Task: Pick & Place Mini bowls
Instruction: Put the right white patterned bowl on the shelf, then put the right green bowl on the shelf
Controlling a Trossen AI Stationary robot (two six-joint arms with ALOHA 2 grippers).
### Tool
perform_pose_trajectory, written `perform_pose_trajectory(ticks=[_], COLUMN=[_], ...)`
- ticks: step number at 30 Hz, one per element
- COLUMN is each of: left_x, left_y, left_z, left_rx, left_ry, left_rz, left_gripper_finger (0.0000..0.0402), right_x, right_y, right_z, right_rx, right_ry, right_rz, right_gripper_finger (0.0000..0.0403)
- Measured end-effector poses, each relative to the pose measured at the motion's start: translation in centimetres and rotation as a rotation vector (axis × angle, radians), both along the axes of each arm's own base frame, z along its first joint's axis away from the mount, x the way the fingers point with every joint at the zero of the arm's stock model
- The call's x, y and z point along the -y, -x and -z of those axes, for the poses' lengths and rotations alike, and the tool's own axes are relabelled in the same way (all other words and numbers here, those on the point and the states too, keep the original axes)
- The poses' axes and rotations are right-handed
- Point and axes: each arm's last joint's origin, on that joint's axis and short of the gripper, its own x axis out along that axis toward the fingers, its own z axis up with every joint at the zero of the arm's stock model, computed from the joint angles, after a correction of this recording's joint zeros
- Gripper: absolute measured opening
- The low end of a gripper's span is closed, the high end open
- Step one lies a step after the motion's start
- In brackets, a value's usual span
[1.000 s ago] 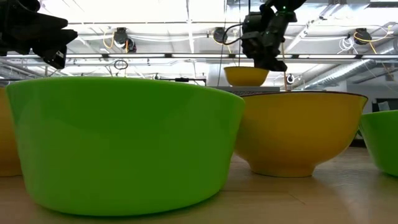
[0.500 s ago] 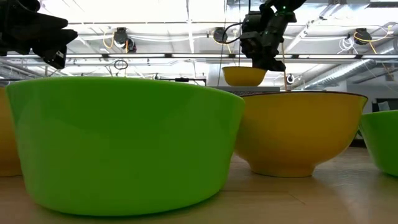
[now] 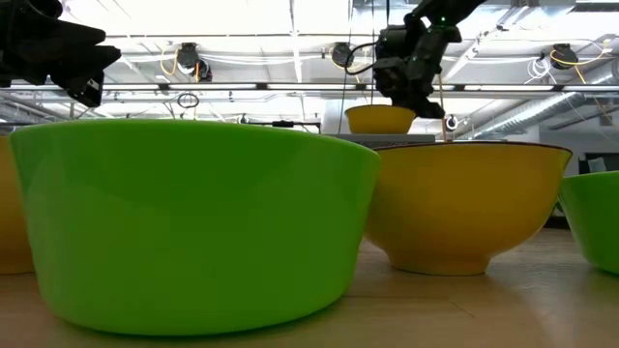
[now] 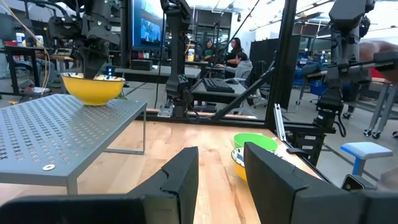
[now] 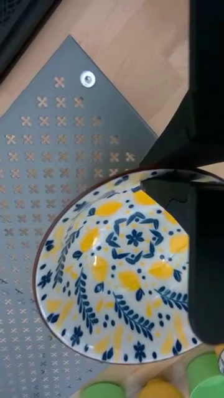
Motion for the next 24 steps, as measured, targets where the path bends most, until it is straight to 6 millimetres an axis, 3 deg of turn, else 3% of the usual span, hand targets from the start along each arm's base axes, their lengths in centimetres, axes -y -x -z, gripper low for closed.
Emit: perform_pose_trajectory(ticks=[11,20,24], left_x=[0.0,0.0,0.0], left_y=[0.0,0.0,0.0], left_z=[0.0,0.0,0.0], left_rx=[0.000,0.000,0.000], left_ry=[0.000,0.000,0.000], left_rz=[0.000,0.000,0.000], left_gripper_finger=[0.0131,0.0131,0.0131], right_x=[0.0,0.0,-0.4], right_y=[0.1,0.1,0.5], right_z=[-0.4,-1.1,-2.4], right_rx=[0.022,0.070,0.124], right_ry=[0.027,0.067,0.111], right_rz=[-0.002,0.004,0.000], right_gripper_finger=[0.0022,0.0101,0.0138])
